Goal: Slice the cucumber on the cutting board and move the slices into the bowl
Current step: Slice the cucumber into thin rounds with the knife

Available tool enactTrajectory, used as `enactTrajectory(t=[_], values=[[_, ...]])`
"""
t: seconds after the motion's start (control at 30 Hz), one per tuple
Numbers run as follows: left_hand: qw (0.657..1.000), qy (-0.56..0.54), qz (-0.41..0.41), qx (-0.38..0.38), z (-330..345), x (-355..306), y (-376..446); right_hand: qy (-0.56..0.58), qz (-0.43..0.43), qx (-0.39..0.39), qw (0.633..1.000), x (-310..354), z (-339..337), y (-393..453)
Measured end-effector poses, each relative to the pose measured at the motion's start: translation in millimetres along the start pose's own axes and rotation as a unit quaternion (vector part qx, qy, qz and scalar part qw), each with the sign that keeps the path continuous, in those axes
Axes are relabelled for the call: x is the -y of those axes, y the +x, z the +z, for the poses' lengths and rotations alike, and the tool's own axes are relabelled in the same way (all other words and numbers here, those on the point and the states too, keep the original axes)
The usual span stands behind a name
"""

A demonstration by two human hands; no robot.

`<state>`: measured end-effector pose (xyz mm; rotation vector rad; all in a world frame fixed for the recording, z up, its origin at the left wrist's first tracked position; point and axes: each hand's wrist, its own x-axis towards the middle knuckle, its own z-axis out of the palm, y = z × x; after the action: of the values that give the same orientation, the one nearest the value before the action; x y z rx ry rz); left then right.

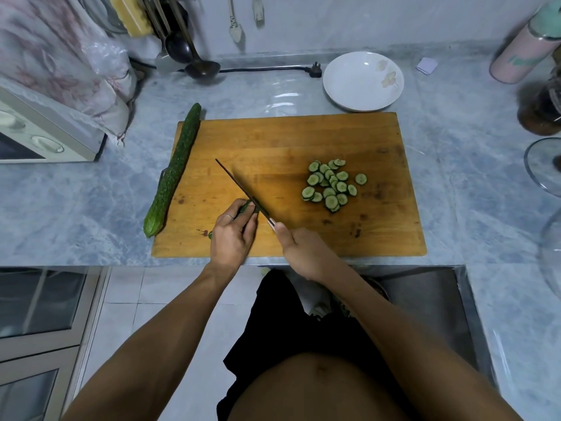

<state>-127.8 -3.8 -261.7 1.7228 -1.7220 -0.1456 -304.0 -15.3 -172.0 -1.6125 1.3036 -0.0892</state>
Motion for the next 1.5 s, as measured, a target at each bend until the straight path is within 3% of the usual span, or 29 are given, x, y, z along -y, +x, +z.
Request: enactTrajectory(t=[0.27, 0.63, 1.5], values=[[0.998, 0.005, -0.060, -0.015, 9.3, 8.0, -4.8, -0.008, -0.004, -0.017, 1.000, -3.5, -8.6, -5.3], [0.998, -0.023, -0.058, 0.014, 9.6, 18.7, -4.1, -0.027, -0.046, 0.010, 0.999, 1.7, -13.6, -29.2], [0.998, -0.004, -0.064, 0.011, 5.8, 5.5, -3.2, 0.011, 0.001, 0.015, 1.000, 1.9, -8.5, 1.3]])
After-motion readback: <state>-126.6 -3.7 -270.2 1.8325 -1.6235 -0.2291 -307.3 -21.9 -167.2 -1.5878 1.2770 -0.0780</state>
